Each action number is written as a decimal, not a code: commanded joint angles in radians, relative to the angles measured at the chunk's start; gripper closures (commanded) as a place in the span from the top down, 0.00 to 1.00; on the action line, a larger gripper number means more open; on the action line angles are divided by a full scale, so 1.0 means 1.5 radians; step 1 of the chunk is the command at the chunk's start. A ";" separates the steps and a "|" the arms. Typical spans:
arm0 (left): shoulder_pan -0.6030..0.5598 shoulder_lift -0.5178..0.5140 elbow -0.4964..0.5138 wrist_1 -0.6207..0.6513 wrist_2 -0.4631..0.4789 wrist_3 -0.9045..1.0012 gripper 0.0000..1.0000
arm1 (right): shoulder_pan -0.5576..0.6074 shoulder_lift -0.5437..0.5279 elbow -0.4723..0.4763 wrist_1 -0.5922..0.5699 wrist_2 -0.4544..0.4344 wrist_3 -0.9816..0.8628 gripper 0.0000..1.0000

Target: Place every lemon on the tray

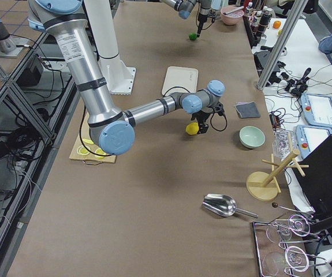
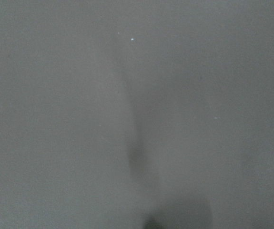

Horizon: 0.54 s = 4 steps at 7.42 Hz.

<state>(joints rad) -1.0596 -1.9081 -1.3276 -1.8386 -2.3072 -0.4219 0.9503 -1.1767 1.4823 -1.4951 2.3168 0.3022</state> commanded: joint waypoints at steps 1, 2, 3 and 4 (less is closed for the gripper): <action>0.028 0.005 0.004 0.010 -0.001 0.000 0.97 | -0.011 0.006 -0.006 0.004 -0.016 -0.002 1.00; 0.032 0.002 0.000 0.049 -0.024 0.001 0.97 | -0.019 0.008 -0.011 0.003 -0.023 -0.002 1.00; 0.032 0.000 0.000 0.063 -0.053 0.004 0.97 | -0.022 0.013 -0.018 0.004 -0.031 -0.003 1.00; 0.032 0.004 0.000 0.063 -0.053 0.007 0.97 | -0.026 0.014 -0.023 0.004 -0.033 -0.004 0.99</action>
<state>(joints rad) -1.0129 -1.9053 -1.3265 -1.7593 -2.3678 -0.4165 0.9197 -1.1596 1.4585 -1.4900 2.2761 0.2979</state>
